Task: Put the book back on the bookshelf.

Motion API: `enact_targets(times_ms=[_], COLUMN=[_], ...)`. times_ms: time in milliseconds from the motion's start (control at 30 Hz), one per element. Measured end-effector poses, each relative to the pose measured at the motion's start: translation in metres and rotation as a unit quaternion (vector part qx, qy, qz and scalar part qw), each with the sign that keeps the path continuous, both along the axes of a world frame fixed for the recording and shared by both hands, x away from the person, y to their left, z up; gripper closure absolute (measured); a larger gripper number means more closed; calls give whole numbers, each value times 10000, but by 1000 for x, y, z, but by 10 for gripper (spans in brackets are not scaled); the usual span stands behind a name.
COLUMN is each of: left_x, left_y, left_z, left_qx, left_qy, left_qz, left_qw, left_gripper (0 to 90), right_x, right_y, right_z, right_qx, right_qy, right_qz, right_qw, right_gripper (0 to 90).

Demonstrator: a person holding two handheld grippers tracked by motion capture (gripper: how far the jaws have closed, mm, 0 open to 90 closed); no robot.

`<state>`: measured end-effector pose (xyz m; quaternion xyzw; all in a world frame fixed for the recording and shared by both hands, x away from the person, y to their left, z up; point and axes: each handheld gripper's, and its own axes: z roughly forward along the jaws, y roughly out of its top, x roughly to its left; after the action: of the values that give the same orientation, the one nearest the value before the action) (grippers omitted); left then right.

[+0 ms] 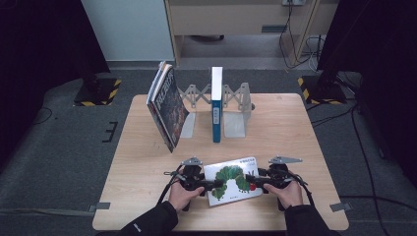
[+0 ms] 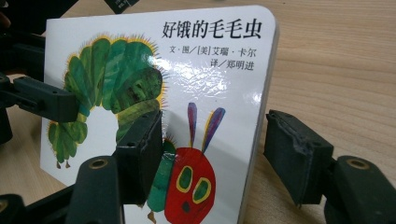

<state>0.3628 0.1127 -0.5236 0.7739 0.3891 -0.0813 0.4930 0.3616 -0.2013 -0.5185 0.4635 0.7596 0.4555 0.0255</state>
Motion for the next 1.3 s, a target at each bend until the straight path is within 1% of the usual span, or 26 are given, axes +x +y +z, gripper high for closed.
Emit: enact_targets(times_ms=[100,167,233,300,367,433,500,600,667,733,800,900,933,967,1033,1133,1200,1233,1267,1300], left_x=[-1,-2,-3,-3,-4,-5,-7,-9,-11,-13,-14,-14,-14,-13,-12,-10,-8,-7,-6,-5], left_y=[0,1,1,2,2,2,0,-1,-3,-5,-5,-5,-4,-4,-2,0,0,0,0,1], left_z=[3,7,9,12,15,18,21,24,28,33,36,42,44,47,51,56,61,63,65,67], left_qx=[-68,-89,-101,-155,-236,-259,-250,-277,-251,-184,-154,-190,-185,-174,-164,-102,-61,-37,-17,-30], left_qy=[19,11,-43,-49,-60,-116,-196,-194,-282,-400,-454,-505,-544,-593,-637,-710,-739,-786,-822,-848], left_qz=[-19,-75,-104,-143,-170,-199,-240,-254,-262,-219,-183,-50,-24,4,72,148,242,275,301,351], left_qw=[10000,9999,9999,9998,9996,9994,9992,9991,9989,9988,9987,9985,9983,9981,9978,9973,9970,9965,9962,9958], left_gripper=[526,559,585,615,651,683,702,724,737,741,742,744,744,744,745,746,746,746,746,746], right_x=[-1,-1,-1,-1,-1,-1,-2,-1,-1,-1,-1,0,0,0,0,1,1,1,2,2], right_y=[-2,-3,-4,-5,-7,-8,-8,-9,-10,-11,-12,-13,-14,-15,-17,-22,-26,-30,-33,-36], right_z=[1,2,3,4,5,4,4,5,4,4,4,4,4,4,4,4,4,4,3,3], right_qx=[28,64,101,142,82,-1,-48,-102,-116,-174,-260,-345,-349,-376,-422,-489,-599,-690,-799,-862], right_qy=[-44,-43,-76,-106,-148,-176,-186,-201,-212,-207,-220,-266,-238,-257,-319,-331,-356,-342,-376,-367], right_qz=[2,-17,-37,-44,-28,-50,-54,-79,-91,-108,-124,-136,-152,-165,-225,-345,-411,-468,-500,-552], right_qw=[10000,10000,9999,9998,9999,9998,9998,9997,9997,9996,9993,9990,9990,9988,9983,9977,9967,9959,9948,9941], right_gripper=[371,369,372,381,393,402,404,394,386,377,368,349,338,331,330,325,321,319,319,318])
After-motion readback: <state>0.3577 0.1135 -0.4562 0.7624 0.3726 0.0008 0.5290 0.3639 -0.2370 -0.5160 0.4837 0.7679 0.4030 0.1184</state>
